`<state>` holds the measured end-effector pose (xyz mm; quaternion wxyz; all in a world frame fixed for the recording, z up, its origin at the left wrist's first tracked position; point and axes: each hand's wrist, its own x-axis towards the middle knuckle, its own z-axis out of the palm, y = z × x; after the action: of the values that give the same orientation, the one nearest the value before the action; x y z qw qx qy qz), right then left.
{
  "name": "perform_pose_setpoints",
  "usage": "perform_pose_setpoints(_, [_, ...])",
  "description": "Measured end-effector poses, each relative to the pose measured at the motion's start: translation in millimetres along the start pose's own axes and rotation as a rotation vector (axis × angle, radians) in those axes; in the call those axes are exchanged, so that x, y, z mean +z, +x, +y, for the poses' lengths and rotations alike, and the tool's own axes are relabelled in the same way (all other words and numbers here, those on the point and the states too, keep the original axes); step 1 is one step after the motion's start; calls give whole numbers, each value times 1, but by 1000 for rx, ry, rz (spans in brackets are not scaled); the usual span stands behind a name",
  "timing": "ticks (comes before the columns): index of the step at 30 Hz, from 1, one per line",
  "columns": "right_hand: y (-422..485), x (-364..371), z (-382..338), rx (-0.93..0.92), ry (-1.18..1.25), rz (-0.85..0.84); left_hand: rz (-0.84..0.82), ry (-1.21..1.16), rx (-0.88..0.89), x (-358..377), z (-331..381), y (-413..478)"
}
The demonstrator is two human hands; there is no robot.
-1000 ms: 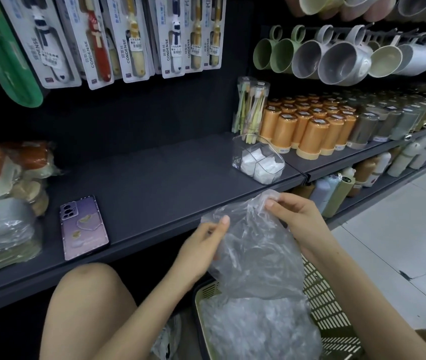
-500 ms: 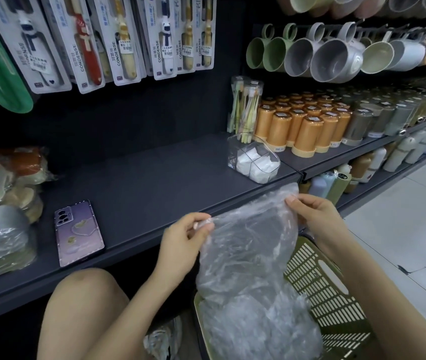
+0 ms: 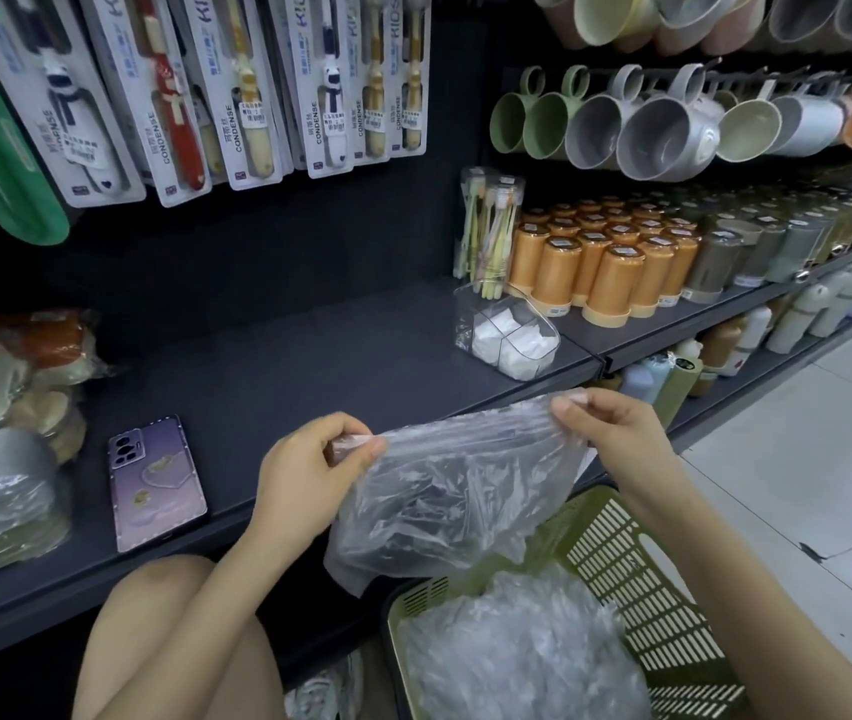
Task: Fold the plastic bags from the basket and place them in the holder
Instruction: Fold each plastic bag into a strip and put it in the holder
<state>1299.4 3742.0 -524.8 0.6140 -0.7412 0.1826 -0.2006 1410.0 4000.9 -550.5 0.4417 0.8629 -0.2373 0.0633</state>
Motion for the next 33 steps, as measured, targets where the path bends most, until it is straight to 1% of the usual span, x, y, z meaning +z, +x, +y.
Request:
perform_pose_setpoints(2, [2,8,-8,-26,14,6,-54,141,15,-10,-7,5])
perform_pose_setpoints(3, [3,14,-13,-50,16,-14,-69,178,29,-15,-8,7])
perform_pose_setpoints(4, [3,22,-20,-78,6,-45,-84,153,41,-18,-3,10])
perform_pose_setpoints(5, [4,32,-27,-109,-19,-78,-115,73,48,-20,8,13])
perform_pose_setpoints(8, [5,63,-53,-171,-41,-205,-255,-272,70,-14,51,22])
perform_pose_setpoints(9, [6,71,-61,-180,-31,-243,-251,-331,90,-10,59,26])
perform_pose_setpoints(12, [12,77,-72,-153,51,-287,-125,-466,68,-7,68,39])
perform_pose_setpoints(16, [13,54,-59,-152,70,-186,32,-617,-59,-10,58,51])
perform_pose_setpoints(18, [7,44,-46,-183,46,-190,77,-678,-101,-13,52,57])
perform_pose_setpoints(21, [-2,40,-18,-215,-88,-235,131,-813,-152,-19,46,66])
perform_pose_setpoints(25, [-2,54,18,-322,-366,-228,166,-912,-184,-30,38,75])
perform_pose_setpoints(27, [0,63,25,-313,-464,-261,181,-969,-215,-37,34,79])
perform_pose_setpoints(28, [1,67,26,-305,-464,-285,195,-1008,-236,-40,33,80])
perform_pose_setpoints(30, [0,78,24,-294,-360,-323,226,-1099,-274,-47,31,82])
perform_pose_setpoints(33, [-4,93,24,-274,-198,-312,280,-1175,-309,-54,26,85])
